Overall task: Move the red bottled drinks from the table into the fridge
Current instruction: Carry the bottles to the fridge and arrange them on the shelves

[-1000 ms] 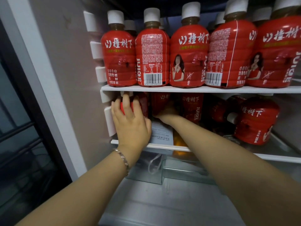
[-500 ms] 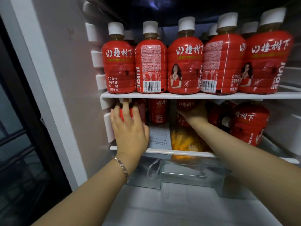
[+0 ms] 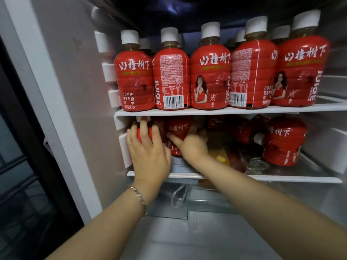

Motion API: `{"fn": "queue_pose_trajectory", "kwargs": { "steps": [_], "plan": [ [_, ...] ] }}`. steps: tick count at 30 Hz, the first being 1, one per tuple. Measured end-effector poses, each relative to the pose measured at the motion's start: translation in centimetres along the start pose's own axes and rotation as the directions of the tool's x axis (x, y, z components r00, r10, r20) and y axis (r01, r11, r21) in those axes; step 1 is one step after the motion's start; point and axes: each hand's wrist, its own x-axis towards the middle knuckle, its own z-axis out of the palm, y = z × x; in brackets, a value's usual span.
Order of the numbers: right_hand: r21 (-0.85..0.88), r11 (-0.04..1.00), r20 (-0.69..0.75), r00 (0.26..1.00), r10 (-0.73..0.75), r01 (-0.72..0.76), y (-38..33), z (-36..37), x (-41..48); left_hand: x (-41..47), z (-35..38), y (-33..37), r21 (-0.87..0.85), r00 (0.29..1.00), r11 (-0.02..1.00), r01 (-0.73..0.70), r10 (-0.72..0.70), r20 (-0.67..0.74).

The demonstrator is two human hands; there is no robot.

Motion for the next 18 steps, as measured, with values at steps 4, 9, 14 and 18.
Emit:
{"fn": "queue_pose_trajectory", "kwargs": {
  "steps": [4,9,14,18],
  "plan": [
    [-0.094,0.996,0.065,0.998,0.005,0.002,-0.4,-0.9,0.1,0.2,-0.2,-0.1,0.013,1.000,1.000,0.005,-0.006,0.017],
    [-0.110,0.993,0.167,0.986,-0.021,0.039,-0.5,-1.1,0.5,0.5,-0.6,0.0,0.025,0.993,0.999,0.036,-0.039,0.115],
    [-0.142,0.989,0.170,0.985,-0.005,0.030,1.1,-2.8,-2.6,0.9,-3.9,1.1,0.038,0.945,0.998,0.055,-0.064,0.321],
    [-0.164,0.983,0.077,0.995,-0.071,0.083,2.1,-5.2,-8.9,-1.3,-8.9,3.2,-0.013,0.887,0.985,0.169,-0.146,0.438]
  ]
}}
